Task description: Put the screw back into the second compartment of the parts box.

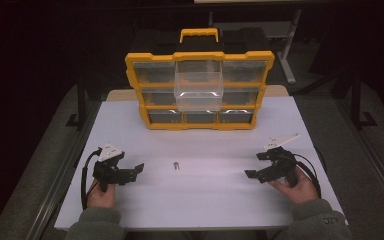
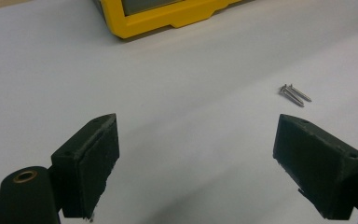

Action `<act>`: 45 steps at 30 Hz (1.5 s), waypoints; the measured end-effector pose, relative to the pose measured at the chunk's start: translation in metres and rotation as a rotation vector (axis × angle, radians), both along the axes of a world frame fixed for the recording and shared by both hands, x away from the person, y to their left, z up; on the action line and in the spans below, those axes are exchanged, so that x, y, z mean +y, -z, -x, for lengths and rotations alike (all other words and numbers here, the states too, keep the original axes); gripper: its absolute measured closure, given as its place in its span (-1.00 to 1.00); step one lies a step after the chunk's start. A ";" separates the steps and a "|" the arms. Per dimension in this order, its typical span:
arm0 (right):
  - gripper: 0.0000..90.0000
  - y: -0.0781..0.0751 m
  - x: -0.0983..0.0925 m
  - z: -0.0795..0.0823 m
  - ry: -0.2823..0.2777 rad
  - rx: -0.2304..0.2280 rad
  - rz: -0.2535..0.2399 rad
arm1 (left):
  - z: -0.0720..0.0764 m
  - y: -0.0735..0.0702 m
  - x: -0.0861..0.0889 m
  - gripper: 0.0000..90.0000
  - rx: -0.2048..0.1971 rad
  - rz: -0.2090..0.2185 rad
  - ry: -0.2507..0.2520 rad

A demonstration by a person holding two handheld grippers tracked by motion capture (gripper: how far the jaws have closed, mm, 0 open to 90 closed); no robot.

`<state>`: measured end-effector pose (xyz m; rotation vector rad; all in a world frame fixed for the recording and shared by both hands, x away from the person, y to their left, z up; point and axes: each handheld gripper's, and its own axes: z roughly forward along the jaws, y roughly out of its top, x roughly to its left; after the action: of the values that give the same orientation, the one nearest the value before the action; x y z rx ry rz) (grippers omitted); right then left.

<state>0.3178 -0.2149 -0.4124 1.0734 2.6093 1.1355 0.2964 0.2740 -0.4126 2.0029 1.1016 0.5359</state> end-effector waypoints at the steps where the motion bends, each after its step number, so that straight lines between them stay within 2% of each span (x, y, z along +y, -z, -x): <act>1: -0.62 -0.002 0.002 0.000 0.001 0.002 -0.005 | 0.000 0.000 0.000 -0.69 0.002 -0.007 0.003; 7: -0.60 -0.013 0.017 -0.001 -0.024 -0.005 0.003 | 0.001 -0.001 0.000 -0.69 0.007 -0.017 0.012; 12: -0.52 -0.025 0.041 -0.006 -0.067 -0.015 0.022 | 0.000 -0.001 -0.001 -0.69 -0.003 -0.006 0.014; 13: -0.52 -0.027 0.045 -0.007 -0.071 -0.015 0.025 | 0.000 -0.002 0.000 -0.69 -0.004 -0.016 0.019; 19: -0.46 -0.031 0.068 -0.013 -0.113 -0.008 0.043 | 0.001 -0.002 0.000 -0.69 -0.002 -0.007 0.015; 20: -0.45 -0.032 0.077 -0.015 -0.130 -0.007 0.059 | 0.001 -0.002 0.000 -0.69 -0.001 -0.011 0.013; 21: -0.45 -0.032 0.077 -0.015 -0.130 -0.007 0.059 | 0.001 -0.002 0.000 -0.69 -0.001 -0.011 0.013; 22: -0.42 -0.032 0.086 -0.017 -0.153 -0.009 0.071 | 0.002 -0.001 0.001 -0.69 -0.002 -0.010 0.011; 23: -0.42 -0.032 0.086 -0.017 -0.153 -0.009 0.071 | 0.002 -0.001 0.001 -0.69 -0.002 -0.010 0.011; 27: -0.40 -0.030 0.106 -0.022 -0.186 0.001 0.088 | 0.002 -0.001 0.003 -0.69 0.003 0.002 -0.003; 28: -0.40 -0.030 0.106 -0.022 -0.186 0.001 0.088 | 0.002 -0.001 0.003 -0.69 0.003 0.002 -0.003; 30: -0.37 -0.028 0.118 -0.027 -0.205 0.005 0.090 | 0.001 -0.001 0.004 -0.69 0.000 -0.010 -0.001; 31: -0.37 -0.028 0.118 -0.027 -0.205 0.005 0.090 | 0.001 -0.001 0.004 -0.69 0.000 -0.010 -0.001; 34: -0.32 -0.027 0.137 -0.030 -0.247 0.002 0.093 | 0.001 -0.001 0.004 -0.69 0.001 0.000 -0.005; 36: -0.31 -0.025 0.142 -0.031 -0.259 0.000 0.093 | 0.001 -0.002 0.004 -0.69 0.001 0.002 -0.006; 38: -0.23 -0.021 0.157 -0.034 -0.289 0.008 0.108 | 0.001 -0.001 0.004 -0.69 0.004 0.012 -0.015; 39: -0.23 -0.021 0.157 -0.034 -0.289 0.008 0.108 | 0.001 -0.001 0.004 -0.69 0.004 0.012 -0.015; 40: -0.17 -0.017 0.165 -0.040 -0.318 -0.010 0.114 | 0.001 -0.001 0.004 -0.69 0.005 0.011 -0.016; 45: -0.05 -0.012 0.186 -0.048 -0.337 0.009 0.124 | 0.001 -0.001 0.005 -0.69 0.003 0.019 -0.022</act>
<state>0.3656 -0.0294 -0.3999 0.6321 2.8981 1.0052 0.2951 0.2791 -0.4111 1.9783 1.1274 0.5322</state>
